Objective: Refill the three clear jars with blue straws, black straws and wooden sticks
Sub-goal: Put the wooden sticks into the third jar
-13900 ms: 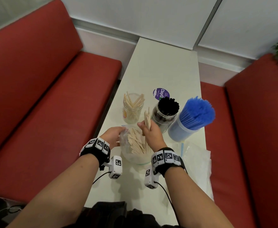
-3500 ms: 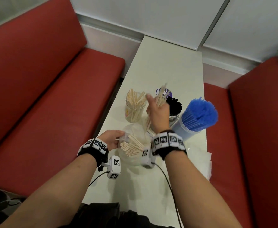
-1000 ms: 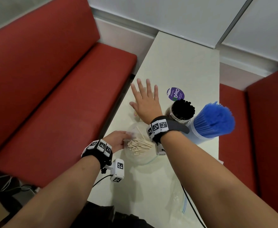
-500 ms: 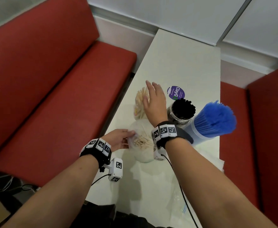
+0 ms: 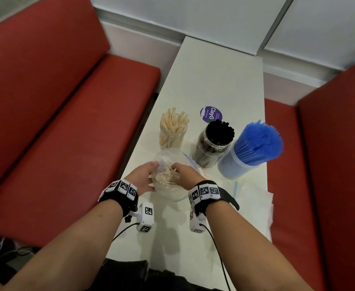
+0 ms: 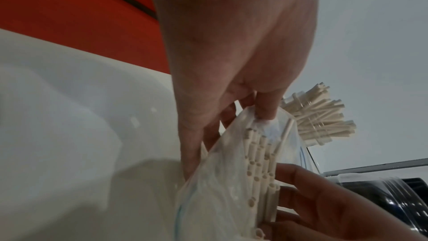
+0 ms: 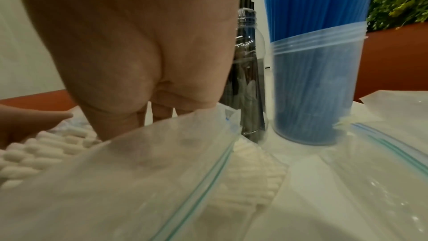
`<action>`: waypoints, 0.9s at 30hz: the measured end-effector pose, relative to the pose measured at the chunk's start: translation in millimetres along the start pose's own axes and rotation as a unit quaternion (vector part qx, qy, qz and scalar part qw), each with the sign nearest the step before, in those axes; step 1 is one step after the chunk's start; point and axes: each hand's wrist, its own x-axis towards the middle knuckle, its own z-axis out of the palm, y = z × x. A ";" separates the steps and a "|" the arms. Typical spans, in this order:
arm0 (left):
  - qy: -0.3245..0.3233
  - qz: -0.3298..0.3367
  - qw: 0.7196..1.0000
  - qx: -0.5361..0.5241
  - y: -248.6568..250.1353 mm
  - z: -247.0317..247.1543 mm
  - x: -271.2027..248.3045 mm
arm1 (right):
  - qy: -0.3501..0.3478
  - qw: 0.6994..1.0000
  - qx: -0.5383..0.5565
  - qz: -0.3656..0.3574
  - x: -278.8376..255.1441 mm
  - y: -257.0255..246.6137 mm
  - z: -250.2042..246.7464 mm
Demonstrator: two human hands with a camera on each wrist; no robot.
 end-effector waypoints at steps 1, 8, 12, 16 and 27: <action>0.000 -0.003 1.000 0.000 -0.4 0.1 -0.5 | 0.007 1.000 -0.003 -0.005 -0.7 0.9 2.1; 0.004 -0.011 1.000 0.006 -3.7 0.2 -5.2 | 0.021 0.999 0.021 -0.020 -4.8 8.0 3.8; 0.014 -0.010 1.000 -0.002 -3.3 4.3 -7.2 | 0.043 0.994 0.080 -0.059 -7.9 7.0 4.0; 0.024 -0.017 1.000 -0.001 -2.4 9.8 -7.2 | 0.082 0.987 0.120 -0.074 -9.1 2.9 5.1; 0.069 -0.051 0.994 0.070 -3.2 10.9 -2.4 | 0.166 0.948 0.260 -0.080 -23.6 -3.0 -11.9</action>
